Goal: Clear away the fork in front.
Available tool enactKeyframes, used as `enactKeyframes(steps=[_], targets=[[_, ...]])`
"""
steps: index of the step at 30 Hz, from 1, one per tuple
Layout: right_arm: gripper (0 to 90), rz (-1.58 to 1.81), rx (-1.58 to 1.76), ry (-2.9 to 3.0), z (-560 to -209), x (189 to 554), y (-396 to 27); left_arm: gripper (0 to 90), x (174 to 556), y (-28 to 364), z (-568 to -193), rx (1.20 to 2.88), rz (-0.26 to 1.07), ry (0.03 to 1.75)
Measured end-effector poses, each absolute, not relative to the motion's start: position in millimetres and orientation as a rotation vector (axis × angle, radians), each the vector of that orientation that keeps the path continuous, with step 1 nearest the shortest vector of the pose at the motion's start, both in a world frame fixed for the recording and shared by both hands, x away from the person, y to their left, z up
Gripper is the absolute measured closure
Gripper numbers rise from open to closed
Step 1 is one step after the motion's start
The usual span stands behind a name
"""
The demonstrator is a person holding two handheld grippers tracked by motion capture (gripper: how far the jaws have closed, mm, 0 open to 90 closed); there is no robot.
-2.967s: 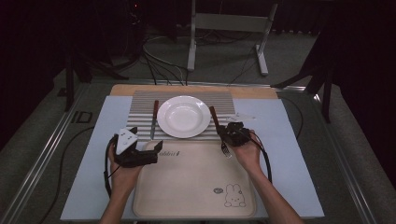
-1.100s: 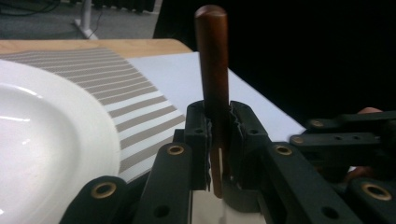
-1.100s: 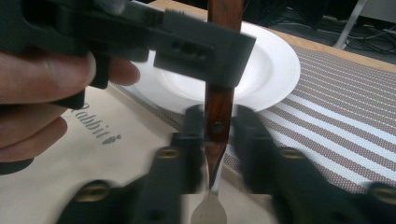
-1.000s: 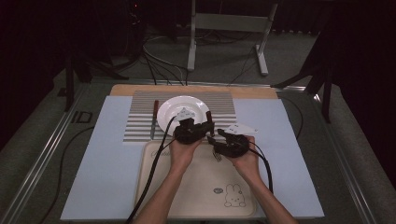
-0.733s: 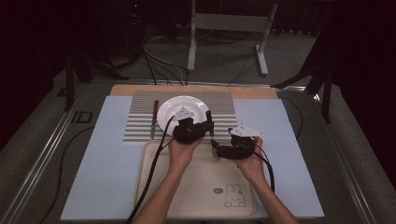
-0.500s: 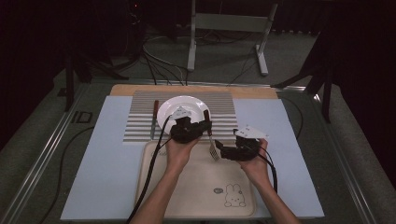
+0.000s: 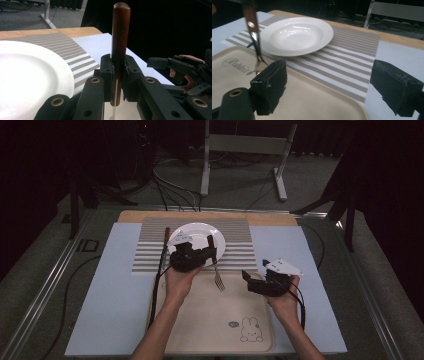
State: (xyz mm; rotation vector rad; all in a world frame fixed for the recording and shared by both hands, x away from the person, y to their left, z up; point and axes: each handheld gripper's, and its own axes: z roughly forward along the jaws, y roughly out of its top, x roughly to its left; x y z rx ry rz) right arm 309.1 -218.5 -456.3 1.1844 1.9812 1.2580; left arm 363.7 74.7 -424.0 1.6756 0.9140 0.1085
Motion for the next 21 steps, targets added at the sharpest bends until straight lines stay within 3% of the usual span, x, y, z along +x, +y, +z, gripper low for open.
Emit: enactKeyframes(steps=[21], targets=[[12.9, 1.247, 1.24, 1.909, -459, 290, -245, 80.7, 350, 132, -408, 1.692, 0.093, 0.916]])
